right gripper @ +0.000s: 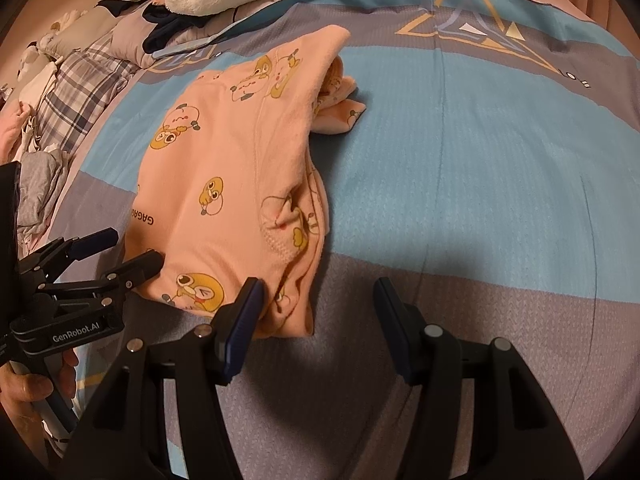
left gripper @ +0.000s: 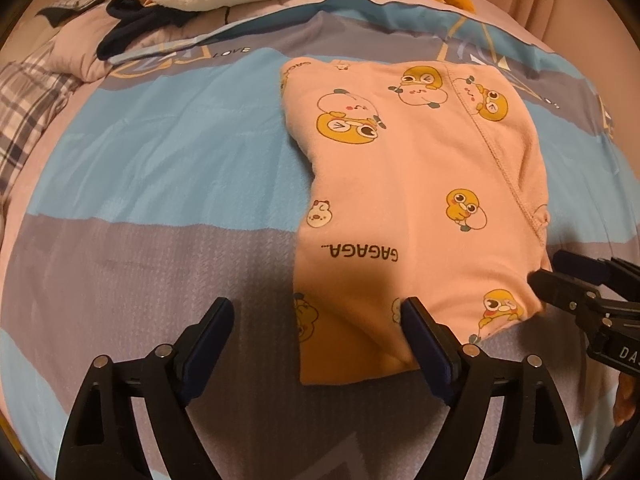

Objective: Fold small clothes

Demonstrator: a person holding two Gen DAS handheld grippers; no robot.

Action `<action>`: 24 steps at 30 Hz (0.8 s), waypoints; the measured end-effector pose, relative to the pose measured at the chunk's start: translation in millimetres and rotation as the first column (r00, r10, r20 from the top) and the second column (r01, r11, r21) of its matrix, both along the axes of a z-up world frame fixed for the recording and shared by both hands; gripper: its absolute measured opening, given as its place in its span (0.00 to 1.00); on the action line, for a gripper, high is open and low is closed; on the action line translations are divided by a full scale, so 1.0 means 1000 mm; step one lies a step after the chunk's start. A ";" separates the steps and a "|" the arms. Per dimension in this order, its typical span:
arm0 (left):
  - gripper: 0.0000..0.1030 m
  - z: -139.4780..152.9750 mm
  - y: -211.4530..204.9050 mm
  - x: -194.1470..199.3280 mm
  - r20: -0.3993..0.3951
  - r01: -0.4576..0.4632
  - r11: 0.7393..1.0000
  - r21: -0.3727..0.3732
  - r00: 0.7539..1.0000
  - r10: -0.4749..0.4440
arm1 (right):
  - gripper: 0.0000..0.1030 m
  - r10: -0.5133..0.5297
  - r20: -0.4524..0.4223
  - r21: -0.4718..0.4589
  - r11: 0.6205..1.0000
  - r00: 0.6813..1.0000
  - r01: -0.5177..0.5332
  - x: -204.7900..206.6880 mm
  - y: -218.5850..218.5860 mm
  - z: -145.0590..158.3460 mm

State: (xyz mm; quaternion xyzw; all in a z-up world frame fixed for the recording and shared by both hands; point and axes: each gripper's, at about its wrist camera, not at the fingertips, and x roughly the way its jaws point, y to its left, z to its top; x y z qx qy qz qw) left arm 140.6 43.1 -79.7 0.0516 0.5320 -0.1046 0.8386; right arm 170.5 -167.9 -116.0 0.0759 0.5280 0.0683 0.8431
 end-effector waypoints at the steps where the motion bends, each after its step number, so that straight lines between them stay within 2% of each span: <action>1: 0.85 0.000 0.000 0.000 0.000 -0.005 1.000 0.000 1.000 0.005 | 0.56 -0.001 -0.001 -0.001 1.000 1.000 0.001 -0.001 0.000 0.000; 14: 0.86 -0.002 0.002 -0.003 0.005 -0.022 1.000 -0.013 1.000 0.022 | 0.56 -0.005 -0.002 -0.005 1.000 1.000 0.005 -0.006 -0.001 -0.001; 18: 0.91 -0.002 0.004 -0.003 0.001 -0.031 0.999 -0.015 1.000 0.031 | 0.56 -0.008 -0.003 -0.004 1.000 1.000 0.008 -0.008 0.000 -0.001; 24: 0.91 -0.002 0.005 -0.003 0.001 -0.033 0.999 -0.013 0.999 0.033 | 0.57 -0.005 -0.009 -0.010 1.000 1.000 0.005 -0.010 0.000 -0.001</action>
